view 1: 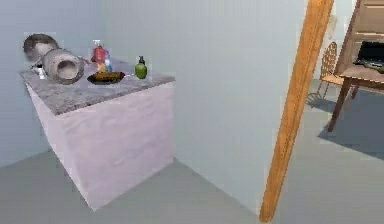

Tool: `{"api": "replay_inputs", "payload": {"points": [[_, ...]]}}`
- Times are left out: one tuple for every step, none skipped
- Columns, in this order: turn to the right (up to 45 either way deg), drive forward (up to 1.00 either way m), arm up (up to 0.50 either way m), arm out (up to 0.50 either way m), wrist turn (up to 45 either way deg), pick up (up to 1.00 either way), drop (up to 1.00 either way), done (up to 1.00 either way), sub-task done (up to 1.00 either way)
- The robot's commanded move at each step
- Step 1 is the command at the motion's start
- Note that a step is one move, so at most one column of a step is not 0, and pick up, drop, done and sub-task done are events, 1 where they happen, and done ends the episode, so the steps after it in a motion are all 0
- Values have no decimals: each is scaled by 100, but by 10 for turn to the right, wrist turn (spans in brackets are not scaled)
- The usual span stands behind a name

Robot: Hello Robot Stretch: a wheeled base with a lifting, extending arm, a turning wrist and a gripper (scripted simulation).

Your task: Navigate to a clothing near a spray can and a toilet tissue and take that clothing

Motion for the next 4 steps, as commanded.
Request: {"api": "replay_inputs", "payload": {"points": [[450, 0, 0, 0, 0, 0, 0, 0, 0], [60, 0, 0, 0, 0, 0, 0, 0, 0], [0, 100, 0, 0, 0, 0, 0, 0, 0], [30, 0, 0, 0, 0, 0, 0, 0, 0]]}}
